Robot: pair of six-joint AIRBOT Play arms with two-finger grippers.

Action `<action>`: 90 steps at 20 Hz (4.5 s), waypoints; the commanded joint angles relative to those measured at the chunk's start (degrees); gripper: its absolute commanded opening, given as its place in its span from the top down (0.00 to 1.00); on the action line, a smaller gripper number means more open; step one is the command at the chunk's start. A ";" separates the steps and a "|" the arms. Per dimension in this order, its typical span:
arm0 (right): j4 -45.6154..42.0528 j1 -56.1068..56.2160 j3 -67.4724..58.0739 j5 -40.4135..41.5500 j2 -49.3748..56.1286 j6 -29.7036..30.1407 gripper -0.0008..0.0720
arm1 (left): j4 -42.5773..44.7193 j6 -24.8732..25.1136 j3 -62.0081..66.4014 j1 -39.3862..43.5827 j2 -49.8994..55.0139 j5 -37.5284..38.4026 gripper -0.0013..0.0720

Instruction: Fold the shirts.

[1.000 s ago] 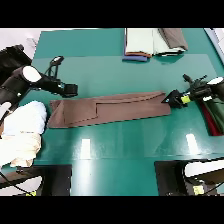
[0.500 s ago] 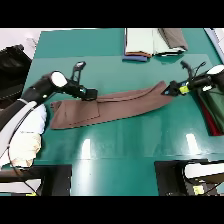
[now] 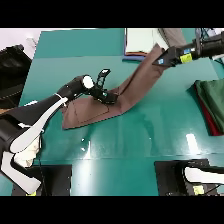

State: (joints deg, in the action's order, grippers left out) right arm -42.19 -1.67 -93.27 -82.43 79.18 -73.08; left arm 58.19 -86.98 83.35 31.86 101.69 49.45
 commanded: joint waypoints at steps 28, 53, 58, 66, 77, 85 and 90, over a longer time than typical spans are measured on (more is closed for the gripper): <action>5.53 45.44 -1.95 33.59 17.11 7.82 0.53 | 18.58 0.50 3.93 -37.05 -41.92 12.87 0.96; 6.43 26.95 0.20 20.76 35.47 1.60 0.97 | 16.50 -0.02 3.48 -23.50 -41.09 9.92 0.96; -0.94 21.33 -1.81 20.55 29.11 1.01 0.97 | 13.66 0.00 3.48 -20.72 -41.09 9.25 0.96; -22.25 -8.20 -1.81 11.39 10.29 -4.50 0.97 | 13.57 -0.04 2.47 -5.29 -40.26 4.70 0.96; -21.70 -42.25 -1.99 17.88 5.46 -4.44 0.97 | 10.78 -0.22 2.47 -4.22 -40.26 2.99 0.96; -20.48 -42.25 -15.85 15.34 5.46 -4.44 0.97 | 10.71 -0.22 2.47 -4.22 -40.26 3.52 0.95; -20.96 -42.71 -18.36 9.92 4.46 -3.85 0.97 | 10.73 -0.15 2.47 -4.22 -40.26 4.20 0.96</action>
State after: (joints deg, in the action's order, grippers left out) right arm -62.81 -44.18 -110.34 -69.60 84.29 -77.45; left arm 68.93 -87.22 85.84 27.62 61.41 53.28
